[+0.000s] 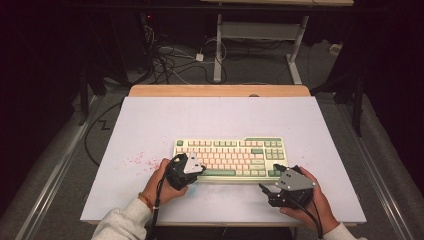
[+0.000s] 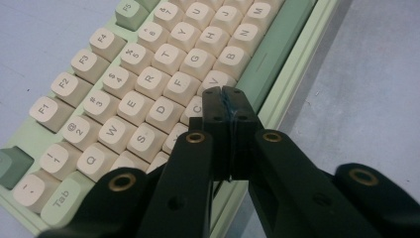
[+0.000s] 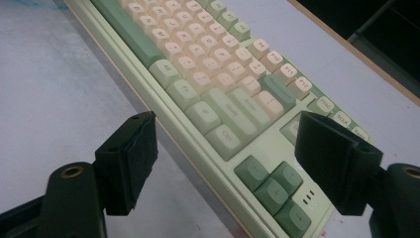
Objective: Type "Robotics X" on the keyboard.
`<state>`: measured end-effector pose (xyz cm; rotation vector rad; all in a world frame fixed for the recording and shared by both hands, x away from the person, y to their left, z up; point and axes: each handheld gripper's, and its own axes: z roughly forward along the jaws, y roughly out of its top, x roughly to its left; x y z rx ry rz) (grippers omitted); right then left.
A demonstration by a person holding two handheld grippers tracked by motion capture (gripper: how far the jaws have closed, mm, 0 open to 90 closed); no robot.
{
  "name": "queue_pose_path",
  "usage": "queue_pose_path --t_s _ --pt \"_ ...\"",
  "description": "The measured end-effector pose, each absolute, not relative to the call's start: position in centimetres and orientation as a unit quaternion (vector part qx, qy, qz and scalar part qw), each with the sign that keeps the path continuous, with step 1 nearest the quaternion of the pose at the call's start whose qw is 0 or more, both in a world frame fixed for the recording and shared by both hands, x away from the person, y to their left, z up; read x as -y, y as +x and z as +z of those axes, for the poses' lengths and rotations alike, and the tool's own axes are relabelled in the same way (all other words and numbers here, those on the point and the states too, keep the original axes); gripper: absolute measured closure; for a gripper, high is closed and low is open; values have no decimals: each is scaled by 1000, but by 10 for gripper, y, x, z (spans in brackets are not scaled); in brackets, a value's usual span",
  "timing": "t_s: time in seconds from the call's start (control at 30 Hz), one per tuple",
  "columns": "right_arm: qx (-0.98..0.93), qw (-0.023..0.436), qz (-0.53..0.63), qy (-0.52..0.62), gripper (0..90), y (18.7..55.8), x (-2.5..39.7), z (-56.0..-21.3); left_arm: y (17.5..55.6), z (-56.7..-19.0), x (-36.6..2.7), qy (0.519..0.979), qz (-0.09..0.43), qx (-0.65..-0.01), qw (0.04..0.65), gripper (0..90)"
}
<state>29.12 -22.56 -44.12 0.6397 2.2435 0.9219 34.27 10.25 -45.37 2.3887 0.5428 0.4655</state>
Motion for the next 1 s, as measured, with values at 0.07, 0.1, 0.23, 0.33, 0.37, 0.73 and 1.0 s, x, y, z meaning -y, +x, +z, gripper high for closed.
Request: queue_pose_path --t_s 0.07,0.1,0.23,0.33,0.37,0.73,1.0 --pt "-850 311 349 243 246 291 225 -441 343 -454 -102 908 176 -206 318 864" --pt "-850 311 349 243 246 291 225 -441 343 -454 -102 909 177 -205 317 864" --pt "-851 310 348 243 246 291 225 -442 343 -454 -101 908 180 -206 318 857" --pt "-851 310 348 243 246 291 225 -442 343 -452 -101 905 185 -207 323 858" --pt "-851 310 348 243 246 291 225 -442 343 -452 -101 904 187 -208 325 863" --pt "-851 311 346 243 246 291 225 -443 342 -444 -97 906 189 -199 322 868" --pt "-850 313 347 242 246 292 227 -441 341 -442 -99 906 190 -197 324 855"
